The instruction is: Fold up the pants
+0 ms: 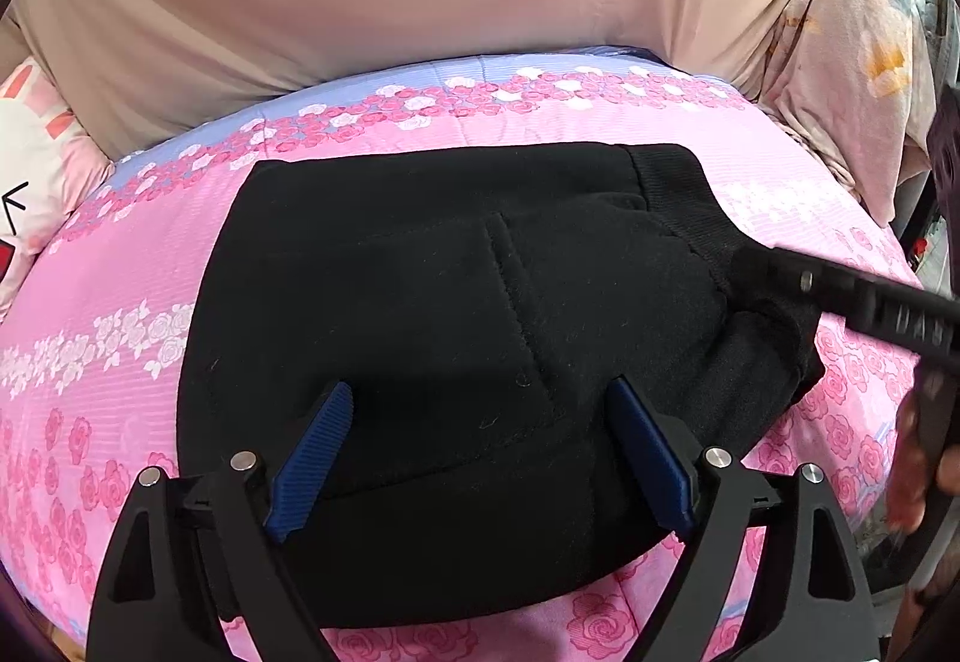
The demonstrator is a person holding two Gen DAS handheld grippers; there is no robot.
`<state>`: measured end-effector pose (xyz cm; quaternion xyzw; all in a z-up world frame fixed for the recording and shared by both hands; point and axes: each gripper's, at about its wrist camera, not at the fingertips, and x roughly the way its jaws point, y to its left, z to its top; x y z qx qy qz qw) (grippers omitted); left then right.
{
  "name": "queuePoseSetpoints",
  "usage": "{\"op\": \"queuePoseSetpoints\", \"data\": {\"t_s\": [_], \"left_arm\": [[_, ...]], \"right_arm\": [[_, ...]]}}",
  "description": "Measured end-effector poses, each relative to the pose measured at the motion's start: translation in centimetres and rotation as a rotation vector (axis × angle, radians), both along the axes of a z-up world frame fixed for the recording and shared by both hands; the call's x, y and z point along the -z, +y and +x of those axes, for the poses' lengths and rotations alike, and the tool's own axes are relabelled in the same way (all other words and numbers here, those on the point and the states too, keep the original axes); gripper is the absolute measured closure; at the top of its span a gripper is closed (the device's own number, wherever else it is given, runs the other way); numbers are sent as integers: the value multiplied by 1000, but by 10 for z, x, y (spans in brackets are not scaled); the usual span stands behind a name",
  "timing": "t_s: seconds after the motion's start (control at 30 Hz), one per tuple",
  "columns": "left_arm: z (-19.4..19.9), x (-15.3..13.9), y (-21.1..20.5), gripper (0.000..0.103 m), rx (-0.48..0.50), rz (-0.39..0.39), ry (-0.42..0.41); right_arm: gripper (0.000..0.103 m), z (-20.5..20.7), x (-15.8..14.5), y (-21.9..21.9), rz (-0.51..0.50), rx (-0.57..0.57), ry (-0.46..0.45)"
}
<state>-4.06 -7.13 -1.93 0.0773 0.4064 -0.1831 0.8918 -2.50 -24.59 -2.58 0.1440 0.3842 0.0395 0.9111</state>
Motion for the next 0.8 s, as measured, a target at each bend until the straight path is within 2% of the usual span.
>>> {"op": "queuePoseSetpoints", "data": {"t_s": [0.17, 0.3, 0.33, 0.43, 0.5, 0.57, 0.63, 0.8], "left_arm": [[-1, 1, 0, 17, -5, 0, 1], [-3, -1, 7, 17, -9, -26, 9], [-5, -2, 11, 17, -11, -43, 9], [-10, -6, 25, 17, -1, -108, 17], [-14, -9, 35, 17, 4, -134, 8], [-21, -11, 40, 17, 21, -143, -4], [-29, -13, 38, 17, 58, -151, -1], [-46, -12, 4, 17, 169, -125, -25]], "right_arm": [[47, 1, 5, 7, -68, 21, 2], [46, -5, 5, 7, -64, 17, -4], [54, -7, 4, 8, -72, 10, -10], [64, -14, 0, 4, -70, 6, -18], [64, -17, -1, -3, -43, 0, -20], [59, -24, -5, -12, 3, 4, -27], [41, -32, -6, -23, 48, 26, -23], [41, -33, 2, -29, 108, 19, 4]]}}
